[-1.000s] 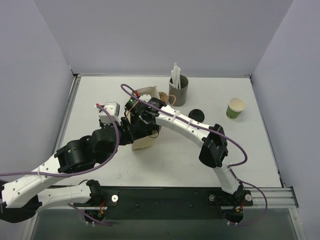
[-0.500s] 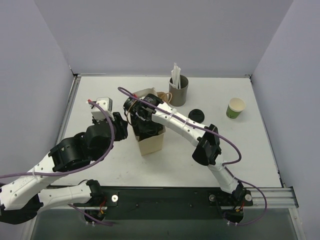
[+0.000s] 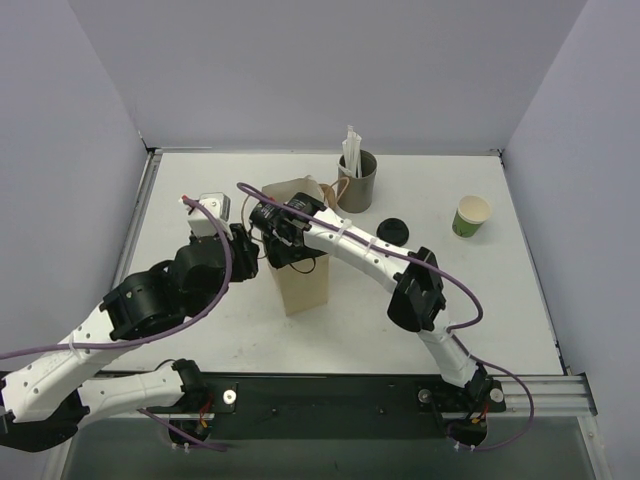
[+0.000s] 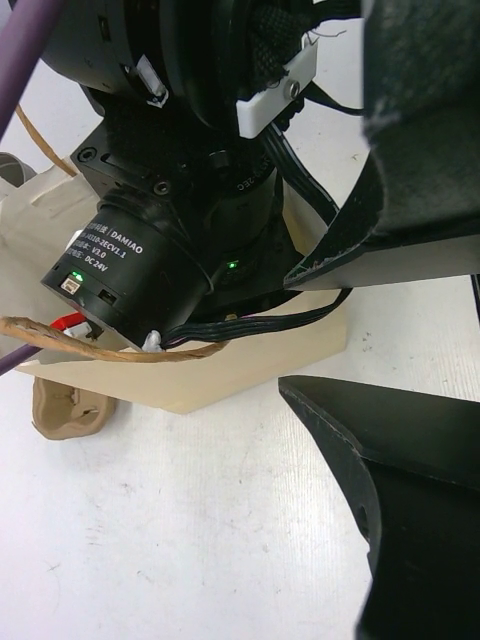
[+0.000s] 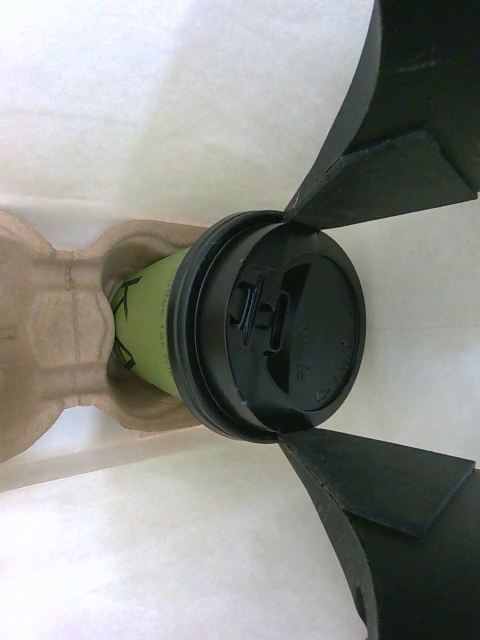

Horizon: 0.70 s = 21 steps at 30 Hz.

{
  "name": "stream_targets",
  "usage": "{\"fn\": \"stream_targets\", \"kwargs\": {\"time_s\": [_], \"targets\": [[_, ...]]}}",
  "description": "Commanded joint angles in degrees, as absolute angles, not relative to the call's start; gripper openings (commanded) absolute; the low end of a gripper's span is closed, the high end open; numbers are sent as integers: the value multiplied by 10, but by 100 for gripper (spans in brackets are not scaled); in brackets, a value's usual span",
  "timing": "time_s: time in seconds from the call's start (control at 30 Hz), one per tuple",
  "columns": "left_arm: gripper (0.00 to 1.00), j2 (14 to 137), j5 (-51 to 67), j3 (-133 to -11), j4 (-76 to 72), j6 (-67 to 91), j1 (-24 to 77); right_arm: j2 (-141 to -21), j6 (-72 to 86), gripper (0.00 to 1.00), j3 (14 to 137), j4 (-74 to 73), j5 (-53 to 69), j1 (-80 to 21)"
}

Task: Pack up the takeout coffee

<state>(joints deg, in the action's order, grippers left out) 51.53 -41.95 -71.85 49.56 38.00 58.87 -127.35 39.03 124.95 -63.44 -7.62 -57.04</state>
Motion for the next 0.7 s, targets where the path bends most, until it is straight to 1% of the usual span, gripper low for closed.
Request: {"fn": "stream_targets", "kwargs": {"time_s": [0.0, 0.4, 0.57, 0.67], "targets": [[49, 523, -401, -731, 492, 373, 579, -1319, 392, 50, 1203, -647, -35, -571], [49, 533, -378, -722, 472, 368, 565, -1332, 384, 51, 1190, -635, -21, -570], [56, 527, -377, -726, 463, 360, 559, -1334, 385, 52, 1189, -635, -21, -570], [56, 519, -381, -725, 463, 360, 556, -1329, 387, 53, 1194, -635, -25, -570]]}}
